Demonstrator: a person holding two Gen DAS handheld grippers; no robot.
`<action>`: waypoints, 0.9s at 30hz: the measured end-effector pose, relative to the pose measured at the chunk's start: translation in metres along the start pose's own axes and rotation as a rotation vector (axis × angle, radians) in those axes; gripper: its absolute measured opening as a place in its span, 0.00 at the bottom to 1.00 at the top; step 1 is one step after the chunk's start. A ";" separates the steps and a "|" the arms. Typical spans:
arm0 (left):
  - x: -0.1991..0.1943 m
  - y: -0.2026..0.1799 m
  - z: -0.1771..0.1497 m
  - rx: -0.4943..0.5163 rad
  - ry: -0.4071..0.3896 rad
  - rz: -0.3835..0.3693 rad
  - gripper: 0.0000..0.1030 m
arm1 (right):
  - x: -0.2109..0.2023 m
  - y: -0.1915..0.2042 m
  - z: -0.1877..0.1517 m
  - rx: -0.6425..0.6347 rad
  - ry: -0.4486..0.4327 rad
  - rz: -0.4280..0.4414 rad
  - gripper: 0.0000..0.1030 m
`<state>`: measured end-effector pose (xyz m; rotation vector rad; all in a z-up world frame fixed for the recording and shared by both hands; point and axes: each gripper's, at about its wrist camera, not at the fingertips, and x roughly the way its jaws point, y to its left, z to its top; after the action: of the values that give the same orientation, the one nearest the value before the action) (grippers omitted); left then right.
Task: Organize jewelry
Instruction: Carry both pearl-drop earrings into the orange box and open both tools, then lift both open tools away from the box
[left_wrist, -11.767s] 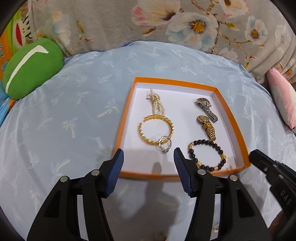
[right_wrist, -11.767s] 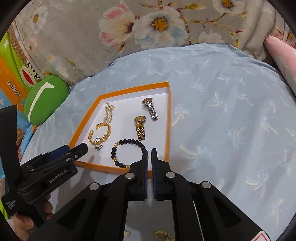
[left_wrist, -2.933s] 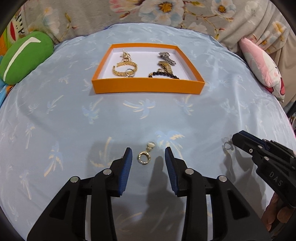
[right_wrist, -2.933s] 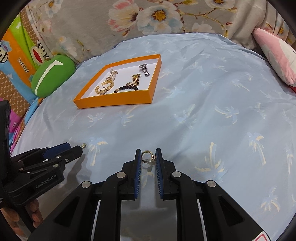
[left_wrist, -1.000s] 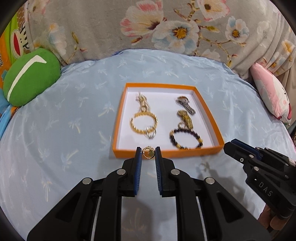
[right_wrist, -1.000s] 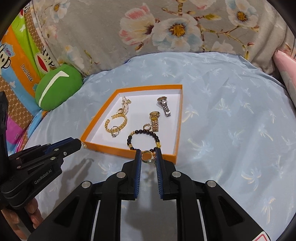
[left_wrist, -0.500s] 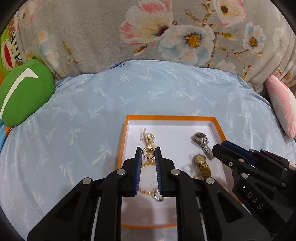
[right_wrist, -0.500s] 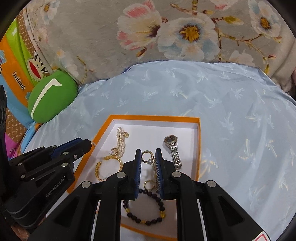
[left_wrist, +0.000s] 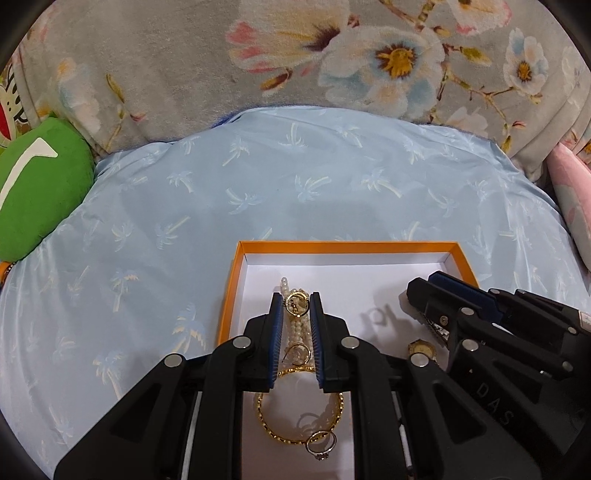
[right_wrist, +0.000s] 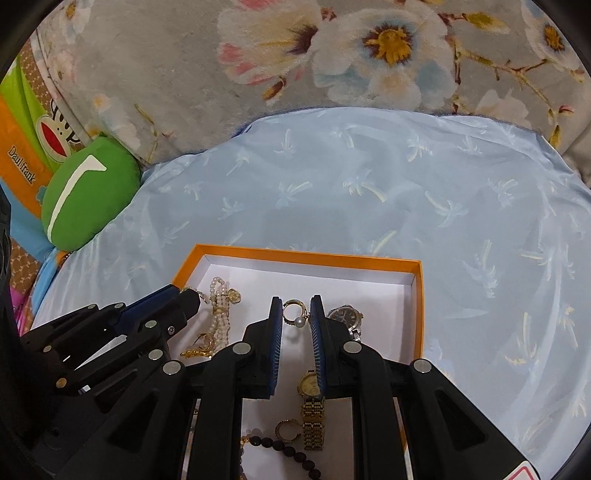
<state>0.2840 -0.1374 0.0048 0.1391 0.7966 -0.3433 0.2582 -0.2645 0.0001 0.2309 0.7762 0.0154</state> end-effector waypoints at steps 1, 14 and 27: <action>0.002 0.000 0.000 -0.001 0.003 0.000 0.13 | 0.002 0.000 0.000 -0.001 0.003 -0.001 0.14; 0.013 0.003 -0.004 -0.017 0.021 0.015 0.14 | 0.009 0.001 0.000 -0.013 0.016 -0.009 0.15; 0.005 0.004 -0.007 -0.019 0.016 0.019 0.14 | -0.001 0.005 -0.004 -0.019 -0.003 -0.021 0.15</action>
<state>0.2838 -0.1329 -0.0039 0.1314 0.8133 -0.3173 0.2551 -0.2592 -0.0014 0.2043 0.7757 0.0025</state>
